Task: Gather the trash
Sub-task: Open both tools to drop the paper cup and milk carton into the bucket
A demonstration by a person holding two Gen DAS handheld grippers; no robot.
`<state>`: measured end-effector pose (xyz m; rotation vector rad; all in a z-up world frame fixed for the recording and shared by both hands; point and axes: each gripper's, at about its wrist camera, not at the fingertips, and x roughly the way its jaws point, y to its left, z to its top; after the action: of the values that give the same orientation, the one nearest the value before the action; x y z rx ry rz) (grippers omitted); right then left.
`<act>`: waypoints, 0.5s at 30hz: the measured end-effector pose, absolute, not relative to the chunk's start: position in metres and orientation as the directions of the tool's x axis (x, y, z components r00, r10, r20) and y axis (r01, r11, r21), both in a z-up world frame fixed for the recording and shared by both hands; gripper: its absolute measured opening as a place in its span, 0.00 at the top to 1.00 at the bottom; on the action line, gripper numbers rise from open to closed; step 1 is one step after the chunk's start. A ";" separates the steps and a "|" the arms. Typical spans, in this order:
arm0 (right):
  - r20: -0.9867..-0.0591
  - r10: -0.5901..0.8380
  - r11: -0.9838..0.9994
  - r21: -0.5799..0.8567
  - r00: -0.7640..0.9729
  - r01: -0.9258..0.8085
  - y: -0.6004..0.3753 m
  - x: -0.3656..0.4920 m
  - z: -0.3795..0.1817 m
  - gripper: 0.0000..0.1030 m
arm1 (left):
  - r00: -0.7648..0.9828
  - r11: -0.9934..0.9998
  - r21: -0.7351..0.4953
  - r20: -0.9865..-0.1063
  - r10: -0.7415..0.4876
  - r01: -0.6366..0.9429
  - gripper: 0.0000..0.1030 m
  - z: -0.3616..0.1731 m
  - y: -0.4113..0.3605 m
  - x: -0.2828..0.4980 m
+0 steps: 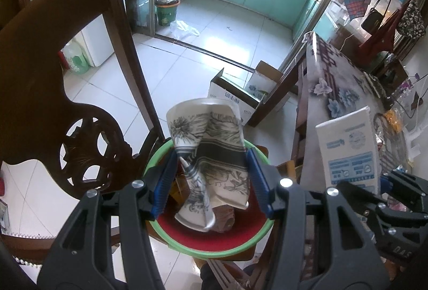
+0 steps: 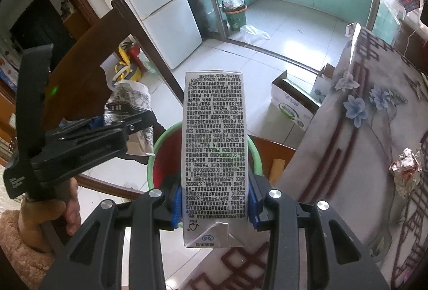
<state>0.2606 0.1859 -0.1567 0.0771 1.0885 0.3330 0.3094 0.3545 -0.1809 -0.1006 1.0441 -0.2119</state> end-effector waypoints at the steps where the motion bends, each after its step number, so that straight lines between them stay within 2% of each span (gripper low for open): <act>1: -0.857 0.297 0.949 0.215 0.420 -0.232 0.188 0.261 -0.157 0.65 | 0.483 0.975 -0.183 -0.847 -0.222 0.127 0.50 -0.181 0.354 0.310; 9: -0.844 0.310 0.946 0.225 0.438 -0.234 0.187 0.263 -0.154 0.63 | 0.485 0.977 -0.184 -0.848 -0.214 0.109 0.49 -0.183 0.355 0.317; 10: -0.837 0.315 0.945 0.230 0.447 -0.233 0.186 0.263 -0.153 0.58 | 0.485 0.978 -0.182 -0.849 -0.209 0.102 0.42 -0.183 0.356 0.317; 11: -0.830 0.316 0.946 0.235 0.460 -0.226 0.184 0.262 -0.150 0.43 | 0.488 0.979 -0.183 -0.848 -0.206 0.096 0.37 -0.183 0.357 0.316; 12: -0.823 0.316 0.946 0.237 0.471 -0.220 0.183 0.261 -0.148 0.39 | 0.494 0.978 -0.190 -0.844 -0.209 0.089 0.35 -0.181 0.358 0.314; 15: -0.825 0.313 0.946 0.227 0.470 -0.232 0.181 0.260 -0.144 0.40 | 0.501 0.979 -0.185 -0.841 -0.204 0.088 0.35 -0.178 0.360 0.312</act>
<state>0.2597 0.1811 -0.1443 0.0877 1.0289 0.3345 0.3119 0.3599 -0.1776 -0.1236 1.0322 -0.1773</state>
